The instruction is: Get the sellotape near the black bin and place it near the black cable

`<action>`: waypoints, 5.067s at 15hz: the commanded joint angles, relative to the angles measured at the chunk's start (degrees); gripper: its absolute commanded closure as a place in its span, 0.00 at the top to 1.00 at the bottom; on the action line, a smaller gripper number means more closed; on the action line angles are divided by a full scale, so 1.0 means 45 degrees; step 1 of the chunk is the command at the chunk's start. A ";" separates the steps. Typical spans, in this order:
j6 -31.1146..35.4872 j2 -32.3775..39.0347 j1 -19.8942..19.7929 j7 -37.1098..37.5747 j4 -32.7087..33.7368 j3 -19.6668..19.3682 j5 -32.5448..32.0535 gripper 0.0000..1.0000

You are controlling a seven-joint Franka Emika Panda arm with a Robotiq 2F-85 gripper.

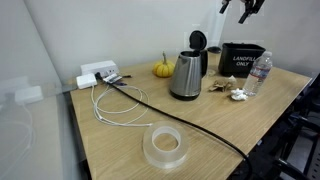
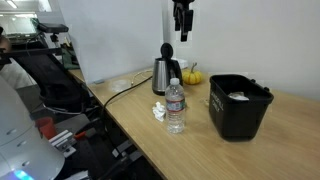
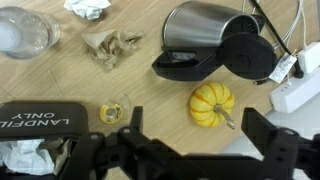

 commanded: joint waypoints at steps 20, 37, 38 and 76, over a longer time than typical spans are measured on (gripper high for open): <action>0.4194 0.5294 -0.0207 0.6769 0.0857 0.0329 0.0402 1.00; 0.5327 0.7446 0.0670 1.4049 0.2317 -0.0351 -0.2455 1.00; 0.5408 0.7661 0.0716 1.4072 0.2453 -0.0408 -0.2542 1.00; 0.6108 0.8031 -0.0030 1.2382 0.2519 0.0435 -0.1144 0.08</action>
